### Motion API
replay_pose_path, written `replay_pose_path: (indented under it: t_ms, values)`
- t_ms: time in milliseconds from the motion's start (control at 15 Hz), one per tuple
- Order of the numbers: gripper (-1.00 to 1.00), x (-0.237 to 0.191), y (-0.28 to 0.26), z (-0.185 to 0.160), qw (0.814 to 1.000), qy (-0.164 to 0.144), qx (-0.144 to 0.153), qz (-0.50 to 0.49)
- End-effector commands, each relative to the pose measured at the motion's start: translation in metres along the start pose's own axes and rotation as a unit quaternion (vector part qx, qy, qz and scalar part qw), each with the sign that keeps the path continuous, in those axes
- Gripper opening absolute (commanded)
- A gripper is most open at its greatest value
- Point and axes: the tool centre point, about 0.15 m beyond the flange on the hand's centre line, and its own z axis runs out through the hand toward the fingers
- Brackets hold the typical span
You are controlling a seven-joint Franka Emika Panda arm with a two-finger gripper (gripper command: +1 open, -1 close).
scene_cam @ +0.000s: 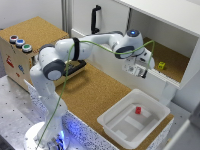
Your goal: Lift the yellow block
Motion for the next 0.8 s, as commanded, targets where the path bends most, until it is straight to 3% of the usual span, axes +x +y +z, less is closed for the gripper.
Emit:
replay_pose_path:
  t_ms: [0,267,733]
  values:
    - [1.00,0.038,0.030,0.000,0.997,-0.019,0.078,-0.024]
    - [1.00,0.049,0.044,0.031,0.988,-0.012,0.142,-0.065]
    - [1.00,0.083,0.067,0.048,0.978,0.018,0.173,-0.118]
